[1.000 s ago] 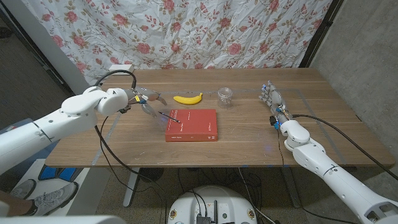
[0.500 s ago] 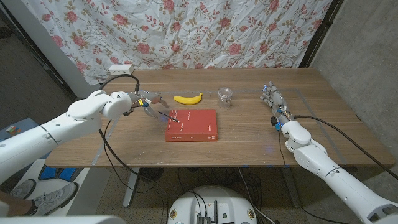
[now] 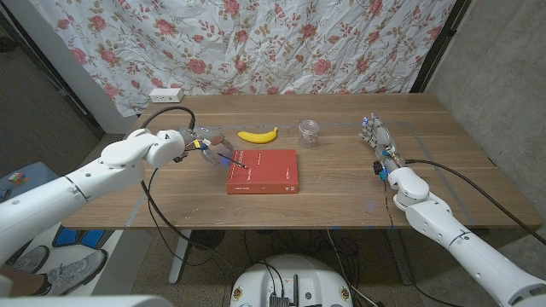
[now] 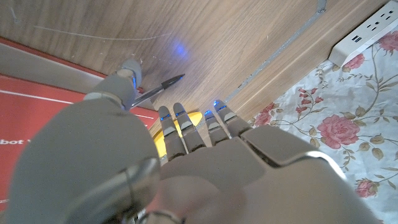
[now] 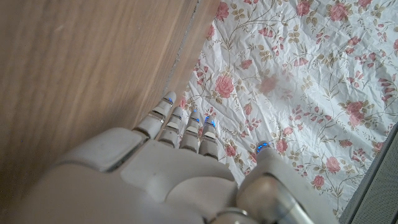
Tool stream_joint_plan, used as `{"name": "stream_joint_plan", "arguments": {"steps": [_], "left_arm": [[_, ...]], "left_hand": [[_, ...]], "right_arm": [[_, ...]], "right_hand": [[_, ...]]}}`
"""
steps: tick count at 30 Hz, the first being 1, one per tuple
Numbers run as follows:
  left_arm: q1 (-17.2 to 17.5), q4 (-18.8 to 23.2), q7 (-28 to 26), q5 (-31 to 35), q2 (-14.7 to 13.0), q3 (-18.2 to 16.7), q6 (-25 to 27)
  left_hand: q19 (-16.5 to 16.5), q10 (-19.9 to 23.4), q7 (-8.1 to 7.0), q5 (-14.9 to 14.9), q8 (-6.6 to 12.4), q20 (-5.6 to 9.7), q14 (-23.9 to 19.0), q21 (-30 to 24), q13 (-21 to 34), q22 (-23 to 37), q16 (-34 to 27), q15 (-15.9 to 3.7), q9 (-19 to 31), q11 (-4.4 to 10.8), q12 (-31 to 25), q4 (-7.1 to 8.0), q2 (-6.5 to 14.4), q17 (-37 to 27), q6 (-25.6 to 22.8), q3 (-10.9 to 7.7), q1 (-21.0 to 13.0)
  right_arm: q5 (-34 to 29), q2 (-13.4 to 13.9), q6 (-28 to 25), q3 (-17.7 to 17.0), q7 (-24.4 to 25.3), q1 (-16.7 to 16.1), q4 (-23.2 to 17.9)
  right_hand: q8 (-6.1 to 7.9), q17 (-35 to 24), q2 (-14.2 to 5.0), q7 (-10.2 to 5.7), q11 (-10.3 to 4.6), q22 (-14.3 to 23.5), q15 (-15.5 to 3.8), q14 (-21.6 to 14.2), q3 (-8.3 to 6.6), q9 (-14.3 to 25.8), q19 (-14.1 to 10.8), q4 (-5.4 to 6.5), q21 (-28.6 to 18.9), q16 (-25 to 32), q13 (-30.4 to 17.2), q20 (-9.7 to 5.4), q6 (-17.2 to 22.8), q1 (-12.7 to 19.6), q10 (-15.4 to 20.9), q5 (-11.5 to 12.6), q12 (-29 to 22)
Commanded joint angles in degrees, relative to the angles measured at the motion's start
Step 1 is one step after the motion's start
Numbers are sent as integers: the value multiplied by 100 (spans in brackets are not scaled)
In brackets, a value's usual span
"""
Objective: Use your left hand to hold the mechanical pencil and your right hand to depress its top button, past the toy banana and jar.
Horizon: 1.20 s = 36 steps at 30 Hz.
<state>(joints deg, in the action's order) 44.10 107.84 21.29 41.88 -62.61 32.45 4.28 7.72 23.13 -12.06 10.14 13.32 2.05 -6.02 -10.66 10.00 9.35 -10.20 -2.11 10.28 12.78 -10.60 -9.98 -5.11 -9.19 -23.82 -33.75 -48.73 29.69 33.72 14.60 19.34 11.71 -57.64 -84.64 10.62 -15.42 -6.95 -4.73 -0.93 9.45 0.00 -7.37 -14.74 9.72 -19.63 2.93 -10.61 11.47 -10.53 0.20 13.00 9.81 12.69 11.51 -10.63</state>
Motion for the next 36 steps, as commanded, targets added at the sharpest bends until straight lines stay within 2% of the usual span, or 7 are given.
{"name": "stream_joint_plan", "arguments": {"steps": [1,10,20,36], "left_arm": [[-32,-113,-49,41,86,87,-29],[-89,-241,-51,18,143,145,-69],[-175,-379,-184,92,258,237,-113],[-141,-361,-372,134,307,262,-16]], "left_hand": [[88,127,3,33,75,423,-113,-12,19,15,-32,-923,23,-8,-40,3,20,-27,-173,72,-104],[151,419,-2,28,182,411,-322,0,24,15,-39,-900,33,-7,-54,9,124,-29,-635,244,-242],[250,552,-9,32,179,417,-407,-20,19,17,-30,-925,29,-4,-43,7,163,-30,-784,353,-324],[625,1328,-2,34,135,418,-847,-55,9,27,-38,-958,16,-6,-72,12,350,-35,-1360,682,-569]], "right_arm": [[15,26,-33,-22,12,-41,-38],[7,30,-50,-28,42,-60,-47],[14,58,-80,-48,58,-87,-74],[17,21,-107,-9,22,-4,19]], "right_hand": [[44,-15,1,8,25,18,-10,-12,-33,26,-19,-2,-20,39,-19,-16,70,-60,63,45,-53],[40,-5,-3,3,26,18,-18,-15,-47,26,-21,-7,-20,43,-19,-21,85,-69,61,46,-49],[45,6,-12,-29,25,18,-25,-9,-65,26,-23,-11,-21,43,-19,-20,124,-75,67,48,-49],[46,21,-26,-43,23,18,-39,-12,-95,27,-36,-15,-24,49,-19,-30,178,-93,79,51,-50]]}}
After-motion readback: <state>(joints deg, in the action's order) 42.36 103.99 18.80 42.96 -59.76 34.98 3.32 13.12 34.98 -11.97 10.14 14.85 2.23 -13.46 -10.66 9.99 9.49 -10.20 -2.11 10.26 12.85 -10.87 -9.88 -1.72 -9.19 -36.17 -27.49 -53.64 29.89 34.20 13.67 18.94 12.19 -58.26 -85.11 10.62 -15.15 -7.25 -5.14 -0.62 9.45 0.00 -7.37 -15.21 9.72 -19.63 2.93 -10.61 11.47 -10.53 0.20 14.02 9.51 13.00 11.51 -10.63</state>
